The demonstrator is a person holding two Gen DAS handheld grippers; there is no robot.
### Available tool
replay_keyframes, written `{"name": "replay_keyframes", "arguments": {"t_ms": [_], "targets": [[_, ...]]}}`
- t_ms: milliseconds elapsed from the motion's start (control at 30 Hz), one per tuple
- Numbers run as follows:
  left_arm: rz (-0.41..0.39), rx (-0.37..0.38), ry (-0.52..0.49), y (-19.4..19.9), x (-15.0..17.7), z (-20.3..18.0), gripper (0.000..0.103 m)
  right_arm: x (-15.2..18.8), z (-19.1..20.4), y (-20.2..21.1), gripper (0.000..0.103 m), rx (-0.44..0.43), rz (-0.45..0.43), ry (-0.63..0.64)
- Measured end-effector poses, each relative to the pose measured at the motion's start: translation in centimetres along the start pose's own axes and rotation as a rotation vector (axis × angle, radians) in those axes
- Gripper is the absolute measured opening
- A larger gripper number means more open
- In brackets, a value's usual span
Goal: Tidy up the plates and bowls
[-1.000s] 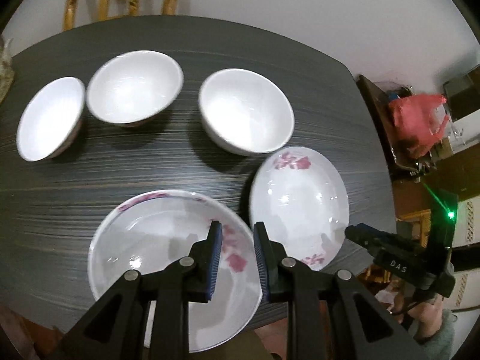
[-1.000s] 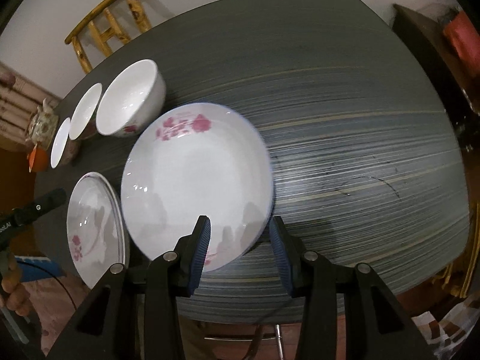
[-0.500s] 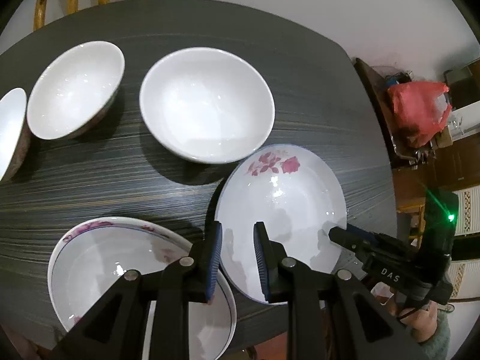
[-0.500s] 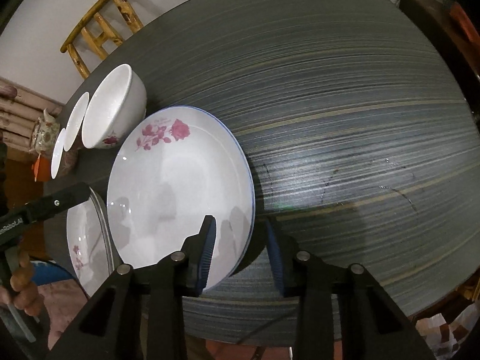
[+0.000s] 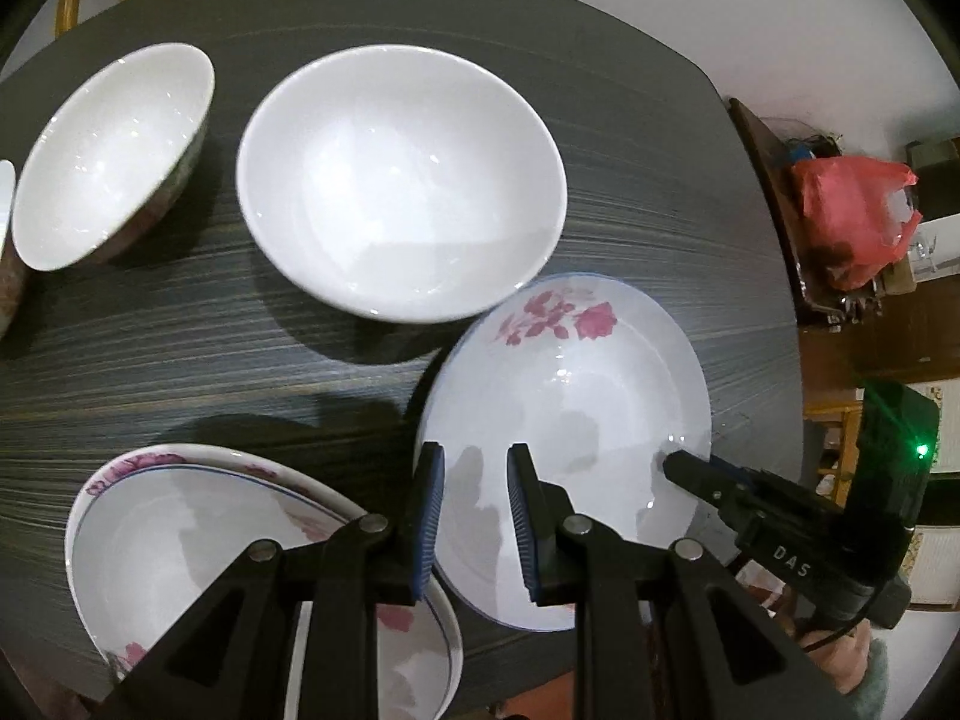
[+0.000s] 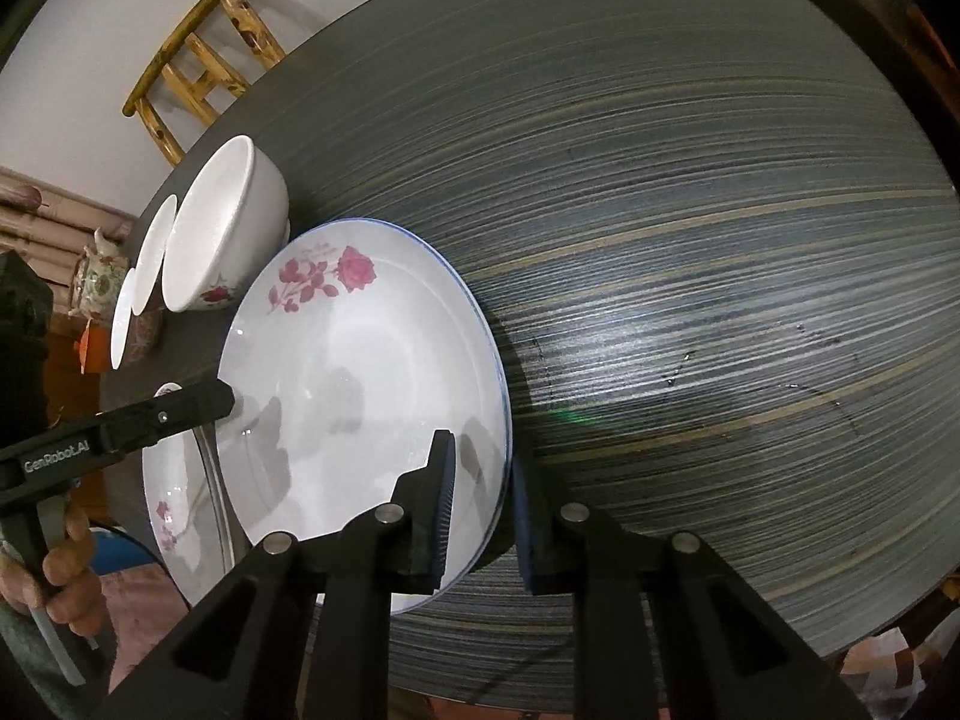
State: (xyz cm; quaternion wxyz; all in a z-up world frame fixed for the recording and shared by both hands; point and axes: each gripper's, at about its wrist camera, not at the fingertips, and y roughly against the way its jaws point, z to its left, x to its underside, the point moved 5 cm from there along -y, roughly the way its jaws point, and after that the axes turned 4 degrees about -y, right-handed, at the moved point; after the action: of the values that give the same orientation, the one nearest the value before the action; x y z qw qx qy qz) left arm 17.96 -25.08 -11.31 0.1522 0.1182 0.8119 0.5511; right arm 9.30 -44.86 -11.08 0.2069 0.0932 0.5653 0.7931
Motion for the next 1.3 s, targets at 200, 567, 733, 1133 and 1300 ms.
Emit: {"name": "replay_keyframes", "arguments": {"t_ms": [200, 567, 733, 1133, 1300], "targets": [[-0.014, -0.025, 0.012, 0.5, 0.0, 0.6, 0.022, 0.2, -0.2, -0.3, 0.017, -0.01, 0.012, 0.003], [0.038, -0.041, 0.044, -1.4, 0.3, 1.1, 0.022, 0.0, -0.2, -0.8, 0.017, -0.019, 0.026, -0.003], [0.037, -0.04, 0.05, -1.6, 0.3, 1.1, 0.021, -0.2, -0.2, -0.9, 0.016, -0.03, 0.026, -0.012], [0.026, -0.059, 0.02, -1.8, 0.6, 0.4, 0.014, 0.4, -0.6, -0.6, 0.014, -0.037, 0.004, -0.06], [0.019, -0.047, 0.014, -1.7, 0.5, 0.1, 0.014, 0.4, -0.7, -0.2, 0.014, -0.044, -0.006, -0.061]]}}
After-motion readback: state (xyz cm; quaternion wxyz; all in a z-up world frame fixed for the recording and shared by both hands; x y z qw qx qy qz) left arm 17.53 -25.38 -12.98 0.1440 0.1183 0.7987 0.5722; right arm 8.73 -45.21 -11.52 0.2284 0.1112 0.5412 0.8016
